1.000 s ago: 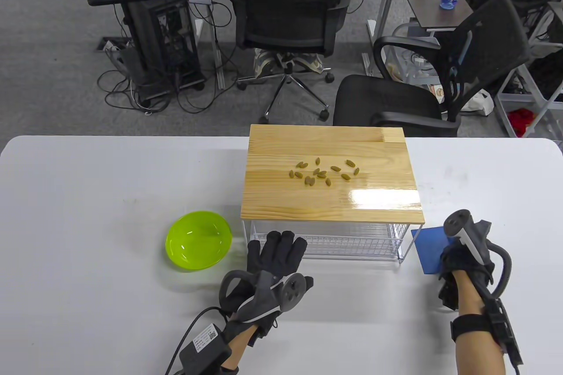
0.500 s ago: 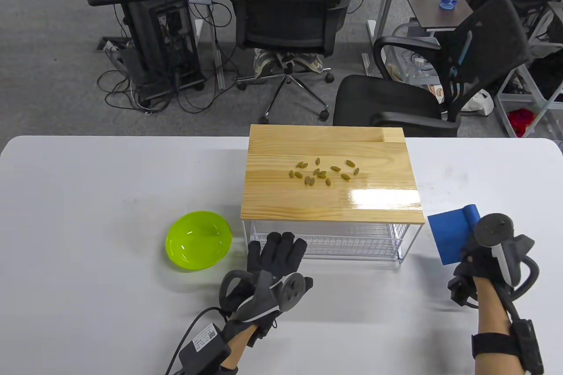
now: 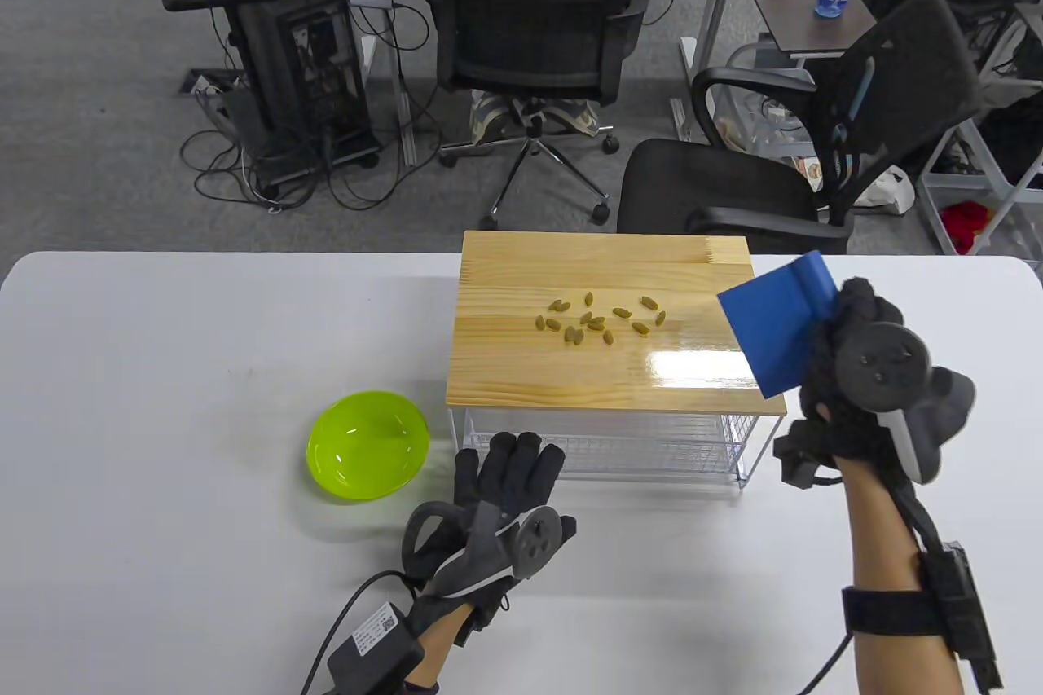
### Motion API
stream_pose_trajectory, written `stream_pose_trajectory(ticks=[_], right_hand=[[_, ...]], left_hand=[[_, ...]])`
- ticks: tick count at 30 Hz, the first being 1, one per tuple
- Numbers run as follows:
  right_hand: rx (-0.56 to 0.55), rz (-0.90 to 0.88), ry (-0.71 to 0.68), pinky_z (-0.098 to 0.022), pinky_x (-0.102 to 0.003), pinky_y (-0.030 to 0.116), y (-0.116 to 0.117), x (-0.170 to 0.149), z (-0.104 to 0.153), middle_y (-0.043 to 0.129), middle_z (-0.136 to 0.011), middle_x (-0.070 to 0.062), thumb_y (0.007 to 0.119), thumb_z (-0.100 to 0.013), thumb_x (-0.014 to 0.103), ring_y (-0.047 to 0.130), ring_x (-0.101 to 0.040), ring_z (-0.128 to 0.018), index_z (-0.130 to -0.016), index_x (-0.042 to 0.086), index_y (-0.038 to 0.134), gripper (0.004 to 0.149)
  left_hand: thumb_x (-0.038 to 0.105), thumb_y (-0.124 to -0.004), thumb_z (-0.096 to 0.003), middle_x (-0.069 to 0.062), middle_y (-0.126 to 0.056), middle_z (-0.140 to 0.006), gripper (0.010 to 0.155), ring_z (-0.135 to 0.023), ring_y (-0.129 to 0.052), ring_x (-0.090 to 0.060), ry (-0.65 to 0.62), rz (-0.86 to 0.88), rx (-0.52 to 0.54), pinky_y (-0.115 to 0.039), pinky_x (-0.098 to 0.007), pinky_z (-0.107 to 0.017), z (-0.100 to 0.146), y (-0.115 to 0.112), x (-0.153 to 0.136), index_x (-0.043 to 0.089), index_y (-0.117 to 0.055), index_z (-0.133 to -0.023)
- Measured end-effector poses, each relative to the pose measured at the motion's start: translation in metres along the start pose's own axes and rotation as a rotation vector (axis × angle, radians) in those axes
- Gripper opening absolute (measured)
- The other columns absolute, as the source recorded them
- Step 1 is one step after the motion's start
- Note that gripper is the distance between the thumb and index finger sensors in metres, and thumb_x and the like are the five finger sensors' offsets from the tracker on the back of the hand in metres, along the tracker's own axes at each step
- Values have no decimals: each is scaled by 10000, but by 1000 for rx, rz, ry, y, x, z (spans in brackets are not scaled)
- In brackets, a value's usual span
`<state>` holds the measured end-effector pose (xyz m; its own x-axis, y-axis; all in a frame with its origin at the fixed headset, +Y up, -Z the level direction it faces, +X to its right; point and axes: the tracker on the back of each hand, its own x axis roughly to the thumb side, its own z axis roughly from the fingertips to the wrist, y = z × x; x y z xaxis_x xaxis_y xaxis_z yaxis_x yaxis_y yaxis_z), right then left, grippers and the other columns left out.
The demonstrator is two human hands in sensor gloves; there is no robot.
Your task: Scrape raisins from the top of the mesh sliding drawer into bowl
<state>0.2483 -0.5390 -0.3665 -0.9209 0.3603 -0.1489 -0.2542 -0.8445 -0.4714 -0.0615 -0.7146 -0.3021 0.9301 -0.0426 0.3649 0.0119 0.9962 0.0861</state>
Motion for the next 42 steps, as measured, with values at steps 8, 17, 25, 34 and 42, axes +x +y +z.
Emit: stream_pose_trajectory(ticks=[8,17,25,34,42], right_hand=[[91,354,22,-582,-593,750,49,51,-40,564,-1043,-233,745,-568,202,803,-484,-836,-1081,53,507,585],[185,365,48,-591,-584,756,89,56,-66,562,-1046,-222,748,-567,192,806,-471,-849,-1081,63,504,583],[283,264,-115,-623,-612,721,103,80,-63,536,-1062,-214,750,-561,159,760,-487,-898,-1084,69,489,591],[295,241,-270,-642,-628,698,102,94,-48,531,-1072,-195,752,-553,153,745,-485,-927,-1081,89,491,593],[282,184,-408,-654,-627,691,96,97,-36,533,-1075,-176,764,-544,154,743,-472,-937,-1077,107,499,597]], left_hand=[[708,-523,-487,-44,-456,-1284,794,-1204,-506,-401,0,22,24,-468,-633,-834,2,4,-3,352,-372,-1180],[711,-522,-485,-25,-455,-1286,792,-1213,-504,-382,-18,19,23,-465,-635,-839,1,5,4,364,-367,-1179],[709,-522,-487,-32,-457,-1286,791,-1210,-505,-389,-7,32,12,-467,-632,-840,0,3,1,360,-370,-1180],[708,-523,-488,-35,-462,-1285,790,-1207,-510,-398,2,37,8,-472,-629,-839,-1,4,-3,358,-374,-1180],[707,-523,-488,-33,-461,-1285,789,-1208,-511,-394,-4,36,4,-473,-628,-840,-1,4,-3,358,-375,-1180]])
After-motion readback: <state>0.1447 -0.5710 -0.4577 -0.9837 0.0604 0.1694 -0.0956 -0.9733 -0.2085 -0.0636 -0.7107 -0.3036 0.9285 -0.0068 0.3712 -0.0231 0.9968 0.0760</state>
